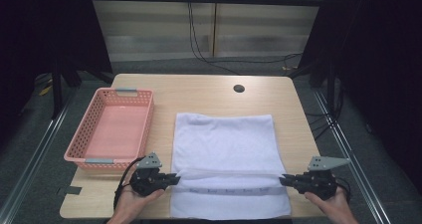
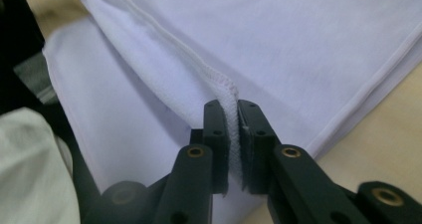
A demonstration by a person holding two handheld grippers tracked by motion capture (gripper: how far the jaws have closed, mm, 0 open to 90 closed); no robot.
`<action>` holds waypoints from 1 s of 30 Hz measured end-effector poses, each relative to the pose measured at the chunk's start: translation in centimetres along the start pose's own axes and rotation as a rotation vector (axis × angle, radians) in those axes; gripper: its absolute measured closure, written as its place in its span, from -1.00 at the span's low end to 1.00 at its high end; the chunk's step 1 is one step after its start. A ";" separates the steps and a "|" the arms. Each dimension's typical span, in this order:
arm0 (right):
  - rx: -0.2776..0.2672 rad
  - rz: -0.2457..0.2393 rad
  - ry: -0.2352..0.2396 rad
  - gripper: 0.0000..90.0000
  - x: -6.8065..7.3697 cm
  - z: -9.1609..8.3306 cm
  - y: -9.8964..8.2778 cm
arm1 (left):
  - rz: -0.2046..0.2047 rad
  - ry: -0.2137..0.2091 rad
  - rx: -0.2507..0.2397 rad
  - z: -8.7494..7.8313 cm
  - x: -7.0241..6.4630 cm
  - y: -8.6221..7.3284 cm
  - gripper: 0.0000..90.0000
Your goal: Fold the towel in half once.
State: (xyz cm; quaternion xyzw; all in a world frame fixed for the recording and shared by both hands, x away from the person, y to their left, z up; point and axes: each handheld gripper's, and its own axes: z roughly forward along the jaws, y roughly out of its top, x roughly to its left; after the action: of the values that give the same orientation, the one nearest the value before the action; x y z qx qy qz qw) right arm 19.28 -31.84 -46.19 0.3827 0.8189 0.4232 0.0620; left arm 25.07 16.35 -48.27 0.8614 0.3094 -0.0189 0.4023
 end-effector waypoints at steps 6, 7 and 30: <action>0.048 -0.010 0.015 0.79 1.2 0.0 -1.4 | 0.034 -0.039 0.013 -0.2 -0.9 -0.5 0.88; 0.052 -0.012 0.009 0.74 1.4 -0.2 -1.5 | 0.043 -0.044 0.012 -0.4 -1.1 -0.6 0.87; -0.016 0.030 -0.118 0.07 -0.6 1.3 0.7 | 0.088 0.040 -0.025 -0.1 0.4 2.5 0.33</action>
State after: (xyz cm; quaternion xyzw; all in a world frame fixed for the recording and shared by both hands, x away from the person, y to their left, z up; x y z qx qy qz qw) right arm 20.68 -31.21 -46.60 0.4187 0.8045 0.4074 0.1070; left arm 26.72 15.43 -46.60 0.8693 0.2793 0.0198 0.4073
